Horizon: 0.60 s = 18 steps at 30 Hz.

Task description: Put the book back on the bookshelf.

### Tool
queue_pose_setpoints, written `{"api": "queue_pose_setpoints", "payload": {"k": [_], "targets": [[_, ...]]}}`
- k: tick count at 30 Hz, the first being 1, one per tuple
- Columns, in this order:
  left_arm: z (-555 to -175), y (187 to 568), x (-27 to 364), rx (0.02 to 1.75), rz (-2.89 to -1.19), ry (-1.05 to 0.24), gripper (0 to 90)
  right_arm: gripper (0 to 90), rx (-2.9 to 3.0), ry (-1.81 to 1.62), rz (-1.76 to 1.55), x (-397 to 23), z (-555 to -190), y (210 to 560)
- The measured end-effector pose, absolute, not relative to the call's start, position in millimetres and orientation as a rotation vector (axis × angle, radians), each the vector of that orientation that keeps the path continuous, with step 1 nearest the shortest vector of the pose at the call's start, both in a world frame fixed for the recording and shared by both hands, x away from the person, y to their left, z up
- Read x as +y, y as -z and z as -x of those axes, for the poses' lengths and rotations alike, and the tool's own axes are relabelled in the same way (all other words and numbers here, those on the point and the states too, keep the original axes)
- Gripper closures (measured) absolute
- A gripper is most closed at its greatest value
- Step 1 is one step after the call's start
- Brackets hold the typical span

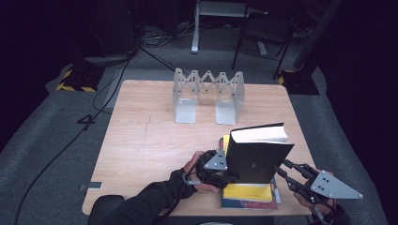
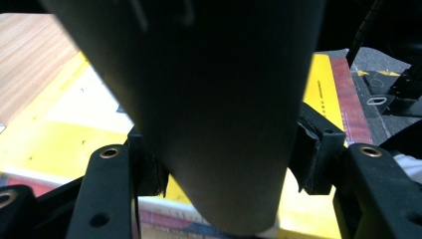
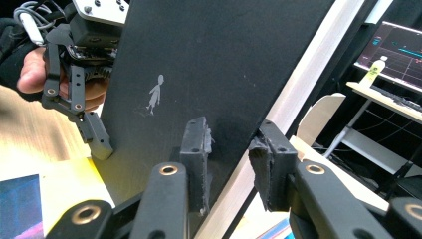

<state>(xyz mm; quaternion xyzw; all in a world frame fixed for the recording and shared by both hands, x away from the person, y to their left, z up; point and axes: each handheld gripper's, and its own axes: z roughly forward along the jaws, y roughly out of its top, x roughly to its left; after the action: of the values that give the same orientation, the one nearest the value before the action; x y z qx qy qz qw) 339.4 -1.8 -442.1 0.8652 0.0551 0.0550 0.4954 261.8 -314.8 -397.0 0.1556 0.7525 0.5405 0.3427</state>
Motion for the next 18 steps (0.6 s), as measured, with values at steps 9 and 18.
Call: {"api": "queue_pose_setpoints", "payload": {"k": [9, 18], "targets": [[-334.5, 440.5, -5.1, 0.073, -2.098, -0.191, 47.7, 68.9, 1.960, -1.380, -0.410, -317.4, -262.9, 400.9], [-334.0, 439.2, -5.7, 0.062, -2.108, -0.225, 48.0, 37.8, 2.039, -1.383, -0.529, -318.8, -277.3, 410.9]]}}
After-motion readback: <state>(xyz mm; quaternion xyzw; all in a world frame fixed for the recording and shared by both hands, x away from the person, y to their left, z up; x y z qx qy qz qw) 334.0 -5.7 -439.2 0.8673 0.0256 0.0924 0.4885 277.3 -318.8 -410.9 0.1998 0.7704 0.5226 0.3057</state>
